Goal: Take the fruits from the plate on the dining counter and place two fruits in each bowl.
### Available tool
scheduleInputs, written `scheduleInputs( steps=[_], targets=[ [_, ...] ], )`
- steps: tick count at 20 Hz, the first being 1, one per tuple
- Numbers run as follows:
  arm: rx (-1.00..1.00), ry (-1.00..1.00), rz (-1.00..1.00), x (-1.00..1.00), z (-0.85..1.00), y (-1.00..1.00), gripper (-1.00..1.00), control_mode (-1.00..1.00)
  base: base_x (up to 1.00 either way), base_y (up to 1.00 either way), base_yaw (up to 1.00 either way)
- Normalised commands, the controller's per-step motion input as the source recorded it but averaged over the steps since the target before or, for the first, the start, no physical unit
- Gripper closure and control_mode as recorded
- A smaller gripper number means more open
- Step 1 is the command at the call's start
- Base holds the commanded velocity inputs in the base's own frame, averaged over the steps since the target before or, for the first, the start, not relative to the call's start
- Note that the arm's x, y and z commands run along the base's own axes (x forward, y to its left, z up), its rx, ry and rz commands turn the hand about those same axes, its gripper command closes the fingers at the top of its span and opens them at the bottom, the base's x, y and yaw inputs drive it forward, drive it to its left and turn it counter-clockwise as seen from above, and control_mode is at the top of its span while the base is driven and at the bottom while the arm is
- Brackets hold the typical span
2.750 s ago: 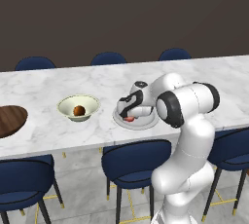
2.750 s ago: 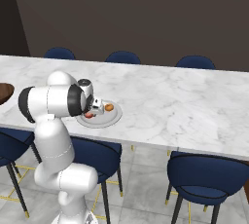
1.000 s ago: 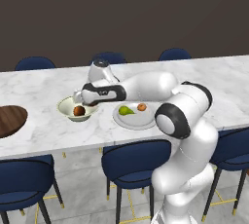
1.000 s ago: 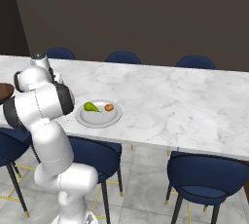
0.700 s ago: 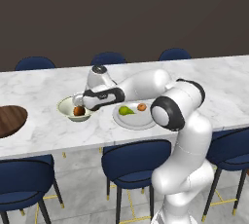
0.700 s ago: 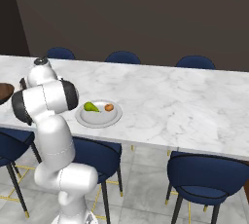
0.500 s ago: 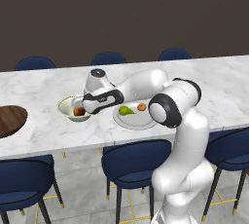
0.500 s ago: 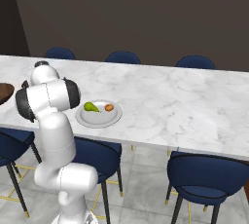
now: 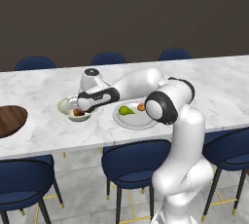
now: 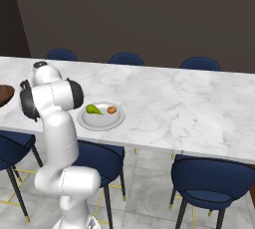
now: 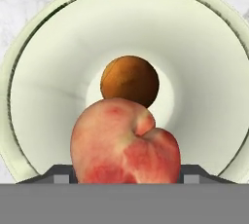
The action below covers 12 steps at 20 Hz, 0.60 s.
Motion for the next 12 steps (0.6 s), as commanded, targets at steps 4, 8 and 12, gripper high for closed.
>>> scheduleInputs(
  steps=[4,8,12],
  targets=[
    [0.0,0.04,0.0,0.13,-0.08,0.0,1.0,-1.0,0.0,0.0,0.0],
    [0.0,0.0,0.0,0.09,-0.08,0.0,1.0,-1.0,0.0,0.0,0.0],
    [0.0,0.0,0.0,0.07,-0.05,0.0,-1.0,-1.0,0.0,0.0,0.0]
  ],
)
